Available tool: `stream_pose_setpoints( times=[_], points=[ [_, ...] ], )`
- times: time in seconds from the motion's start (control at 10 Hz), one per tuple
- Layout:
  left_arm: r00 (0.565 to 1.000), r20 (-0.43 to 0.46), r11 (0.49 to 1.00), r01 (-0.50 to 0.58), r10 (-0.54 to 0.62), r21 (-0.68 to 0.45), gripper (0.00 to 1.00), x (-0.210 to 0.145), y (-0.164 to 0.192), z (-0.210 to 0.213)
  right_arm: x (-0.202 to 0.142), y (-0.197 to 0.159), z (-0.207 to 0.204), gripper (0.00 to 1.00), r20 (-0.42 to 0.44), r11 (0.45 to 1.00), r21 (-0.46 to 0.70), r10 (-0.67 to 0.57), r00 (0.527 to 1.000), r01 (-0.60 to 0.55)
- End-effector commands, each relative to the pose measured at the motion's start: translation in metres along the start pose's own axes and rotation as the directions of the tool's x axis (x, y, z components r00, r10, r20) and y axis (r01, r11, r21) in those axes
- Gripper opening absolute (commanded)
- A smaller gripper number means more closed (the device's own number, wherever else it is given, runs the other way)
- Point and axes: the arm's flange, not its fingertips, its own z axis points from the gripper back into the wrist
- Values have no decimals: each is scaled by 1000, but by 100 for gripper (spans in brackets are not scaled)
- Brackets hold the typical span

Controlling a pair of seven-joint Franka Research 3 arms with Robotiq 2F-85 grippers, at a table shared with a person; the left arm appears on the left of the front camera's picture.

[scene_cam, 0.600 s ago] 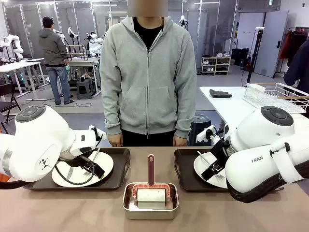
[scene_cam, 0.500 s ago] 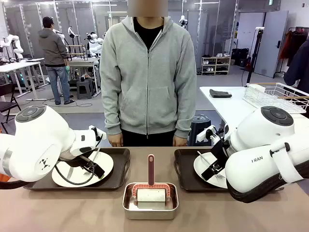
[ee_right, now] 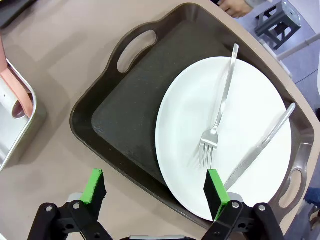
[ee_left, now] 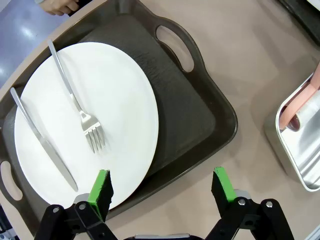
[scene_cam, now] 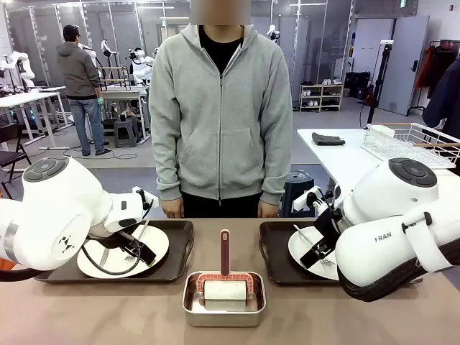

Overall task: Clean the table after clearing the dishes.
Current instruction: When the left (or right) Handle tray is removed, use the left hand (or right hand) to clean the left (or right) side of the table with the Lint Roller.

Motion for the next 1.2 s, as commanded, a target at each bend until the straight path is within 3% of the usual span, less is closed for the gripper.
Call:
stream_pose_setpoints(
  times=[0.0, 0.4, 0.7, 0.9, 1.0, 1.1],
  points=[
    [1000, 0, 1000, -1, 1, 0, 100, 0, 0, 0, 0, 1, 0, 100, 0, 1000, 1, -1, 1000, 1],
    [1000, 0, 1000, 0, 0, 0, 100, 0, 0, 0, 0, 0, 0, 100, 0, 1000, 0, 0, 1000, 0],
    [998, -63, 995, -24, 18, -101, 100, 27, 23, 26, 36, -31, 24, 100, -26, 990, 141, -22, 999, 26],
    [994, -107, 962, -65, 38, -264, 100, 43, 48, 40, 57, -60, 39, 100, -79, 955, 288, -46, 996, 67],
    [992, -115, 918, -97, 57, -384, 100, 50, 67, 48, 66, -79, 46, 100, -85, 911, 397, -88, 993, 114],
    [988, -124, 849, -139, 87, -510, 100, 52, 87, 55, 71, -98, 52, 100, -75, 833, 528, -149, 986, 166]
  ],
)
